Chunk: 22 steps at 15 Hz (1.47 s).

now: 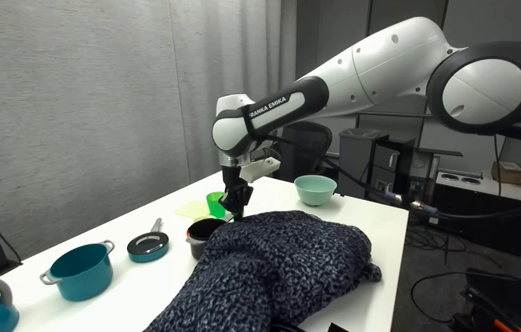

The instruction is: Unfold the blanket once

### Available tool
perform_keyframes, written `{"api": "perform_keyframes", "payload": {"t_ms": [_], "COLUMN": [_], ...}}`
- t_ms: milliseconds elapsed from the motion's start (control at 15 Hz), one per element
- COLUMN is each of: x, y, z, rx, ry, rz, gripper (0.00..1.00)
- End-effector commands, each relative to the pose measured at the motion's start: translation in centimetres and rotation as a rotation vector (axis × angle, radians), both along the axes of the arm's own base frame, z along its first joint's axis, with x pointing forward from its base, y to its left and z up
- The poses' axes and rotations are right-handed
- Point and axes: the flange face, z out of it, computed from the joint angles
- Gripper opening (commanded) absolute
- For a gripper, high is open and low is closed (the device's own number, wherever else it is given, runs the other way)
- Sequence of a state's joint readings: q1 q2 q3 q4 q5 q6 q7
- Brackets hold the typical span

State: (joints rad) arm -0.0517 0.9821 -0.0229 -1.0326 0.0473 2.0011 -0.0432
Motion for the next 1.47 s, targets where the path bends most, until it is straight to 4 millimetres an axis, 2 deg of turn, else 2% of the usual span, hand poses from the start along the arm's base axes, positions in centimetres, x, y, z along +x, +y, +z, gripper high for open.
{"api": "perform_keyframes", "payload": {"t_ms": [0, 267, 400, 600, 933, 1000, 1400], "x": [-1.1, -2.1, -2.3, -2.2, -2.0, -1.5, -1.6], "y": [-5.0, -10.0, -10.7, -9.7, -6.8, -7.6, -7.6], "z": [0.2, -0.1, -0.2, 0.0, 1.2, 0.0, -0.3], "rx": [-0.003, -0.020, -0.004, 0.012, 0.068, 0.032, 0.030], "ry": [0.015, 0.024, 0.033, 0.029, 0.001, 0.014, 0.020], "rz": [-0.086, -0.160, -0.162, -0.133, -0.090, -0.113, -0.114], "gripper": [0.00, 0.00, 0.00, 0.00, 0.00, 0.00, 0.02]}}
